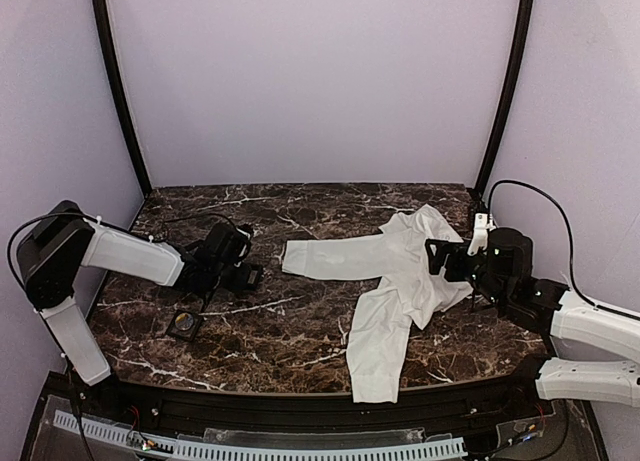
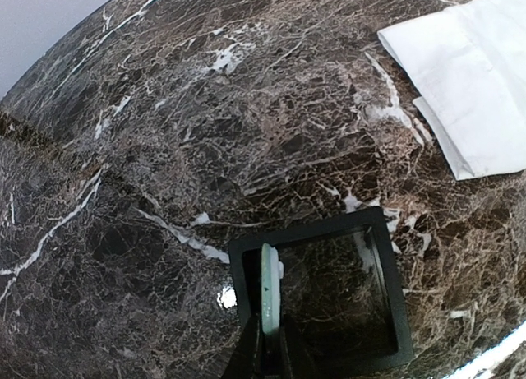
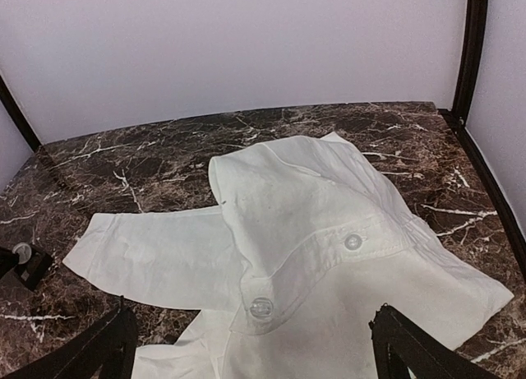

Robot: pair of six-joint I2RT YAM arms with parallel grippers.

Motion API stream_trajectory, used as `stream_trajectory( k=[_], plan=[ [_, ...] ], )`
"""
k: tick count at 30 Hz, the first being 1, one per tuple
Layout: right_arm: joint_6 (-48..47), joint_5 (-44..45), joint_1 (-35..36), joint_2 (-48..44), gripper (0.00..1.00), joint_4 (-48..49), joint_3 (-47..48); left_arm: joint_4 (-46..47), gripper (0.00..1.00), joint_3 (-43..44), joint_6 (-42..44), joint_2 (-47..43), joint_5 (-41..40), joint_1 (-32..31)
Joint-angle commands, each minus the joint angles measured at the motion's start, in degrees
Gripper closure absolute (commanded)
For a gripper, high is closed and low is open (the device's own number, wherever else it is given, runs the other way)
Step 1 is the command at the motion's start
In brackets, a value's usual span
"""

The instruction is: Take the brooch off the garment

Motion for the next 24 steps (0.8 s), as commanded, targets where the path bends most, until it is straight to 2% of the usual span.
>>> stream_trajectory(
  k=[1,6,13,15,17,19,21,24],
  plan=[
    [0.23,-0.16,0.49,0.84,0.01,0.79,-0.69,-1.29,0.88,1.34,0.72,-0.14,0.62,0.24],
    [0.15,0.16,0.49,1.47,0.01,0.84,-0.61,-0.76,0.73,0.98,0.76,-0.5,4.44,0.24],
    [-0.1,0.38,0.49,1.72,0.01,0.82,-0.52,0.99,0.6,-1.29,0.31,-4.0,10.29,0.3],
    [-0.19,0.08,0.49,1.79,0.01,1.03,-0.52,2.14,0.51,-2.49,0.11,-6.06,12.64,0.28],
    [-0.4,-0.2,0.49,1.99,0.01,1.45,-0.52,3.25,0.39,-3.45,0.35,-8.39,15.26,0.29],
    [-0.84,-0.64,0.49,2.54,0.01,1.98,-0.38,3.82,0.22,-4.12,0.49,-10.21,16.64,0.32],
    [-1.06,-0.79,0.43,3.5,0.01,2.51,0.09,4.04,0.12,-4.48,0.62,-12.06,16.81,0.43],
    [-2.09,-1.05,-0.25,5.57,0.01,3.38,1.04,4.19,0.04,-4.61,0.91,-13.21,16.36,1.32]
  ],
)
